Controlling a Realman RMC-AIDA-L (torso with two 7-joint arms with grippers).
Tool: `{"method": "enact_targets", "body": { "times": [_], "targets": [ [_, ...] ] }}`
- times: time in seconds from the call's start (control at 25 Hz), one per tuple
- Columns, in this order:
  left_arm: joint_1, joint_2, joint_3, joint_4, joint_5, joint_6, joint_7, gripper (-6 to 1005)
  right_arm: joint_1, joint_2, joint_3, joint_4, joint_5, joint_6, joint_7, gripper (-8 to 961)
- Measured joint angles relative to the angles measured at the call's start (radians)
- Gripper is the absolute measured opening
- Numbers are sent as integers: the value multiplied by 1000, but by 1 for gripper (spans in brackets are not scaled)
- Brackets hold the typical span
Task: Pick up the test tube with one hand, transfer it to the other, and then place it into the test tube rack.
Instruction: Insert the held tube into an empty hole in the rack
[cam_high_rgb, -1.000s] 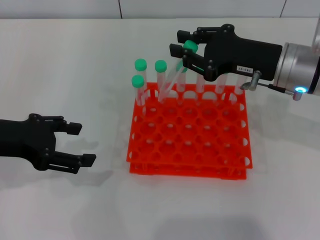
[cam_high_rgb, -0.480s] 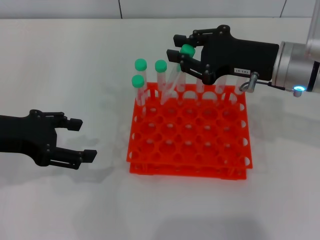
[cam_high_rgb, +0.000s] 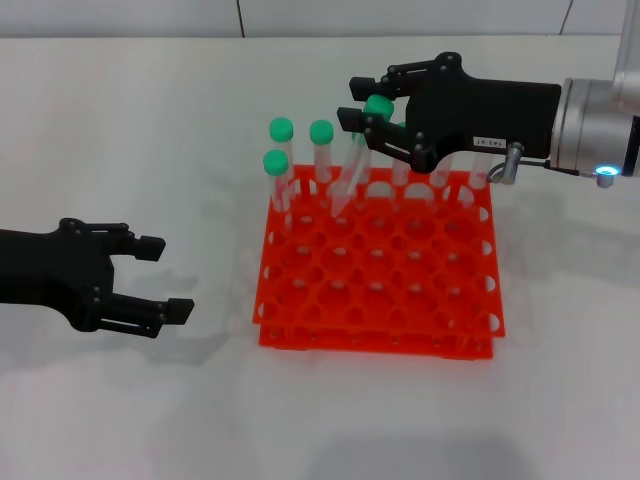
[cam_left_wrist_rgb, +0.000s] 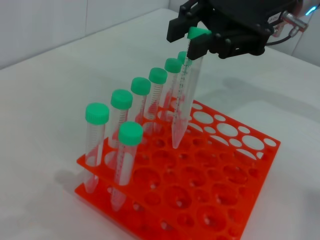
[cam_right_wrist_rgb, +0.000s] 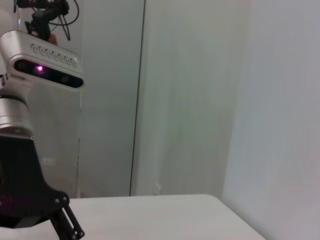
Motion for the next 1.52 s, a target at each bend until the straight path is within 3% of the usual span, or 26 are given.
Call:
{"method": "enact_targets", "body": {
  "times": [1.52],
  "targets": [
    [-24, 5, 0, -29, 8, 0, 0, 894, 34, 4, 16, -101, -178, 8, 125, 281]
  ]
}}
